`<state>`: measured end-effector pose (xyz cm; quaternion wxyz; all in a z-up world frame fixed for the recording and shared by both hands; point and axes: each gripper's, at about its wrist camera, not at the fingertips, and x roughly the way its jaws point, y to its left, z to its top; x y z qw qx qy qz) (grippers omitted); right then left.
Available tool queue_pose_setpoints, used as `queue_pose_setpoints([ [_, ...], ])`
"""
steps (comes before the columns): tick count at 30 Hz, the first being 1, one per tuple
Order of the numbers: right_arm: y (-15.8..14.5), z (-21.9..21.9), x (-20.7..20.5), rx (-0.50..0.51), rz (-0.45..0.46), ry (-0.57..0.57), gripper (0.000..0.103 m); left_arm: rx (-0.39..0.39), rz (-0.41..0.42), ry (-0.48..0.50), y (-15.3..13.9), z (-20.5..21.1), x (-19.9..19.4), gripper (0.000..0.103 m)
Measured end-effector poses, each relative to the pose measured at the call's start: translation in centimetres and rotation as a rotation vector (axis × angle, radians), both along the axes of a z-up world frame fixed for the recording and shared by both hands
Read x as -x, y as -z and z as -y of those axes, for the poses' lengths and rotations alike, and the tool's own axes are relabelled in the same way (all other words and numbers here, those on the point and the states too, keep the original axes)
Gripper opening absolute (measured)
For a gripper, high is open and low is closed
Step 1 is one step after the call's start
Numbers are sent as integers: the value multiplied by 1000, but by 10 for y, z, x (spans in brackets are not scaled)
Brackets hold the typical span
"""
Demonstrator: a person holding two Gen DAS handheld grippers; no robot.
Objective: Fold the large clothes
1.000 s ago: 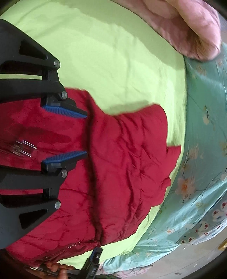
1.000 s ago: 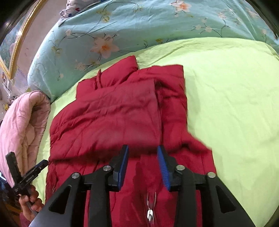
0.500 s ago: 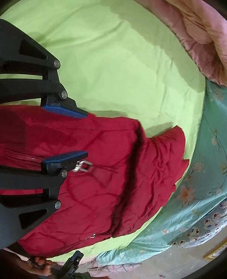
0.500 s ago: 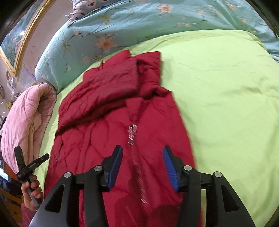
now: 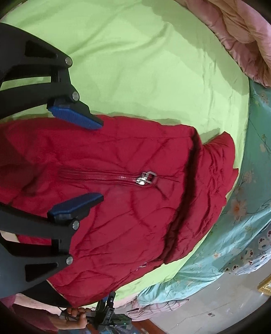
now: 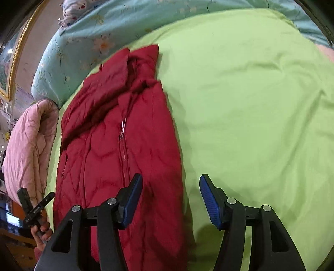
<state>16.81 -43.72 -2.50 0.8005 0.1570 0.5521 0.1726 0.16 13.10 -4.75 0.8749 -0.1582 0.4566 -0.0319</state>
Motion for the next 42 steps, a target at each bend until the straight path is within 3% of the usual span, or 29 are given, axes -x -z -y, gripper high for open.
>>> queue_pose_setpoints([
  [8, 10, -11, 37, -57, -83, -96, 59, 57, -63, 25, 13, -6, 32, 62],
  [17, 1, -16, 70, -52, -65, -186, 59, 167, -128, 105, 34, 4, 55, 62],
  [34, 5, -7, 75, -110, -69, -237, 56, 158, -125, 182, 37, 24, 59, 62],
  [42, 8, 2, 63, -199, -86, -190, 54, 167, -129, 184, 37, 24, 57, 62],
])
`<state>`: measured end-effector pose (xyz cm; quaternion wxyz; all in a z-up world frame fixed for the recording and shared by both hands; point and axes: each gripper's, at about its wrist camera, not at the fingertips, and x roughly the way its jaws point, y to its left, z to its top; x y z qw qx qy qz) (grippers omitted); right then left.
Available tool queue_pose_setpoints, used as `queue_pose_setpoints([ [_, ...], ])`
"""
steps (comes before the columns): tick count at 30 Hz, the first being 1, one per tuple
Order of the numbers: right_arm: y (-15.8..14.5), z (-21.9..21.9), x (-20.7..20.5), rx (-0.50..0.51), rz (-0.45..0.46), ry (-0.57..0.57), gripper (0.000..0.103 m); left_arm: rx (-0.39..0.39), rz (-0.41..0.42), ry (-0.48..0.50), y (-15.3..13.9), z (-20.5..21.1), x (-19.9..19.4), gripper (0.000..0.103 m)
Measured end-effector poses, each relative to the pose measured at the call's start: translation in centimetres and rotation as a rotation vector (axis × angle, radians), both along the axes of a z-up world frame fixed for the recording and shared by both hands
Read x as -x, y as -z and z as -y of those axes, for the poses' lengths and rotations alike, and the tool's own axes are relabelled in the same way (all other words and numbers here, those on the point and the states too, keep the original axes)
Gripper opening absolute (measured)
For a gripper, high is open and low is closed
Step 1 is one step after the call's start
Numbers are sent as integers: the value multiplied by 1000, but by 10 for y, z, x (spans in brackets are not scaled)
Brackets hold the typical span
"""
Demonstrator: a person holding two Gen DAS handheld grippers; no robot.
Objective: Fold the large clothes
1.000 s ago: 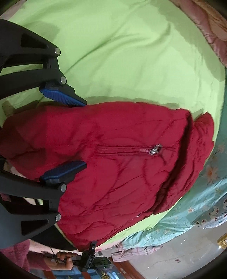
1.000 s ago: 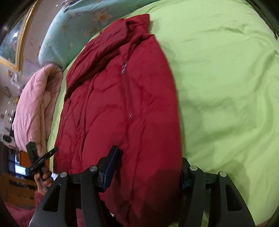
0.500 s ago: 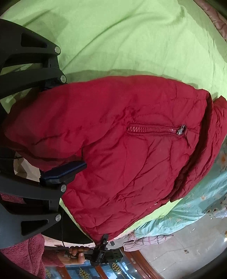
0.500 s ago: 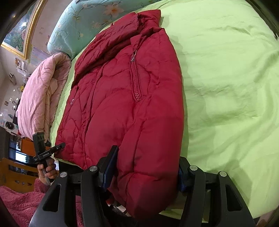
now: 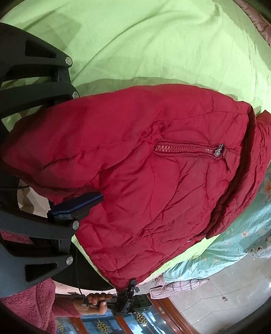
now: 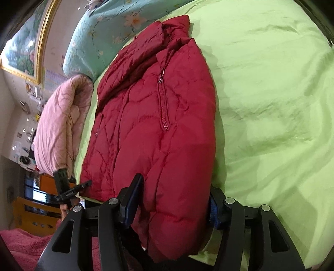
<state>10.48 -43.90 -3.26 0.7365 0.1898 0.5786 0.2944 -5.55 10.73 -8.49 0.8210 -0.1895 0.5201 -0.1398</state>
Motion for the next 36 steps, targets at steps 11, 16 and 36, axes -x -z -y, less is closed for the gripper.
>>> queue_pose_setpoints([
  [11, -1, -5, 5, 20, 50, -28, 21, -33, 85, -12, -16, 7, 6, 17],
  [16, -5, -1, 2, -49, 58, -19, 19, -17, 144, -29, -36, 8, 5, 14],
  [36, -77, -3, -43, -314, 238, 84, 18, 36, 434, -167, -129, -12, -43, 13],
])
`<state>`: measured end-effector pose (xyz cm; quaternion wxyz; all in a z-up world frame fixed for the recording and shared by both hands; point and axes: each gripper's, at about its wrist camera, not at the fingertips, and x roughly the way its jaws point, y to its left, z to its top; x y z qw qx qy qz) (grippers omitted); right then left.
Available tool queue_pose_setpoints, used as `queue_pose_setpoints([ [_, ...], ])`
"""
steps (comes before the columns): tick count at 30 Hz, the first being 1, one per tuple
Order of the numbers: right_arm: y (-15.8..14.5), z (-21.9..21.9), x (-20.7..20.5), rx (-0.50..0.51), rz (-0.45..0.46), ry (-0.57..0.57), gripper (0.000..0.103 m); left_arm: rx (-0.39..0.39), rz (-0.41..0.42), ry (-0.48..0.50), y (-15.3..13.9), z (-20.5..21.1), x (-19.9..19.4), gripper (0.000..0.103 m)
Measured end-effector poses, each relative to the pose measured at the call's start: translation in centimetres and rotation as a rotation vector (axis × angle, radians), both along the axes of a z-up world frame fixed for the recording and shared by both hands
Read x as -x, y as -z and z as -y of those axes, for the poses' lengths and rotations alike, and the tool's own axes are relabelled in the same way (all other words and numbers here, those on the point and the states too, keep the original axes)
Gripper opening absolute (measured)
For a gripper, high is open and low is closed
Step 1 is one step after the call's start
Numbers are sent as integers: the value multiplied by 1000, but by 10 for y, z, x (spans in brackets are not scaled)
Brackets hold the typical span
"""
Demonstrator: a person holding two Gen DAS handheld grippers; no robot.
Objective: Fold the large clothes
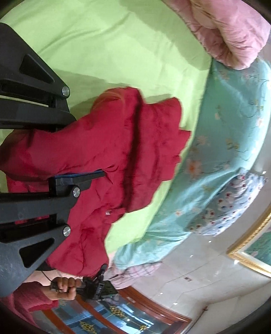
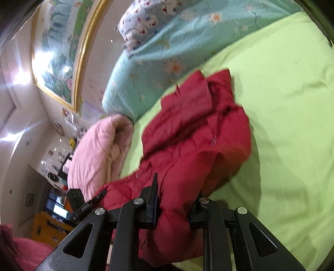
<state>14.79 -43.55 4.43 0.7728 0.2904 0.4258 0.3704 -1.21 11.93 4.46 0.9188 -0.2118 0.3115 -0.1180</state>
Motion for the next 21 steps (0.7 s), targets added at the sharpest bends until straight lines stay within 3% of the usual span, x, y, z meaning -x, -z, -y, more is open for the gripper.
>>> queue_pose_setpoints([
  [10, -39, -24, -70, 2, 92, 90, 18, -18, 56, -58, -29, -16, -66, 14],
  [21, -51, -63, -156, 74, 123, 135, 18, 20, 4, -110, -31, -38, -154, 14],
])
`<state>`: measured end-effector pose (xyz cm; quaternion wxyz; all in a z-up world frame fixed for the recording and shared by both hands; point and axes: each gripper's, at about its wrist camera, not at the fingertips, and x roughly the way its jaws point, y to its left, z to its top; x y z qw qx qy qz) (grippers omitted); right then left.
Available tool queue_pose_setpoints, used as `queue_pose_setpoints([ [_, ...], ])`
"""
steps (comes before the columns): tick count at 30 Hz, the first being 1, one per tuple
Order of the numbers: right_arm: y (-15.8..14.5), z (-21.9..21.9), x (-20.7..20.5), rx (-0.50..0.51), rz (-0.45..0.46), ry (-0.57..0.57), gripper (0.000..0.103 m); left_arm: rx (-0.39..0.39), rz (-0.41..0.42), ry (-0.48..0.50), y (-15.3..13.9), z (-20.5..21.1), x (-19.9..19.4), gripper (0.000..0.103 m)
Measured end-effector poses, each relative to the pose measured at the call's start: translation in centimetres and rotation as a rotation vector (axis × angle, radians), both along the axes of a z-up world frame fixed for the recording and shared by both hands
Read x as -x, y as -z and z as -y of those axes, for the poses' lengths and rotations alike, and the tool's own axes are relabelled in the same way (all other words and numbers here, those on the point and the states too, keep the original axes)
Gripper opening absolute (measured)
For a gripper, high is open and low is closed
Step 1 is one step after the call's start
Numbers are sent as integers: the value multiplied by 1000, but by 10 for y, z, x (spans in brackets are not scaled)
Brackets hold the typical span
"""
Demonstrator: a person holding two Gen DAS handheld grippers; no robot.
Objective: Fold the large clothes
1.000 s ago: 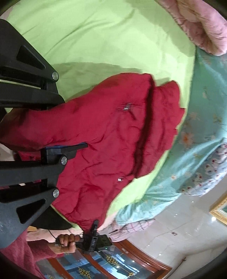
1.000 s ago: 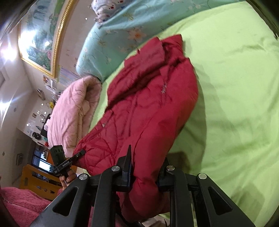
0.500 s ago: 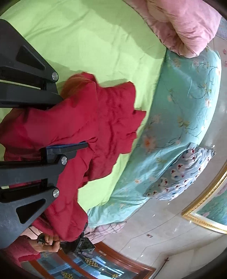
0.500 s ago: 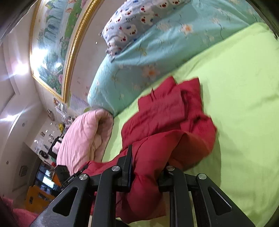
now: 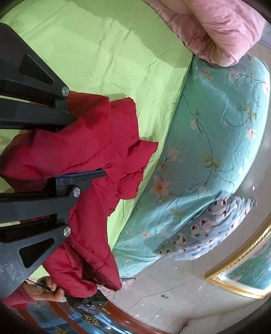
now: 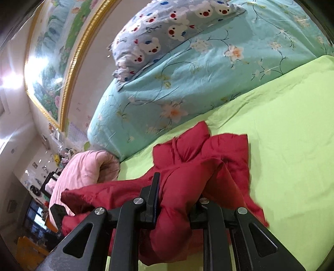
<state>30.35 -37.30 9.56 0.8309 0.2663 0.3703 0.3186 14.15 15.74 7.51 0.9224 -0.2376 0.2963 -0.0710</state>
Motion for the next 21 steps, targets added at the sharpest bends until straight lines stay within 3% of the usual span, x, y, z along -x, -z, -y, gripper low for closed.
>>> queue_pose_setpoints([
  [6, 26, -9, -55, -7, -56, 68, 18, -8, -45, -32, 10, -11, -54, 14],
  [15, 78, -26, -124, -7, -168, 116, 18, 45, -157, -73, 54, -31, -133, 14],
  [21, 105, -32, -156, -16, -212, 151, 19, 57, -159, -99, 72, -36, -164, 14],
])
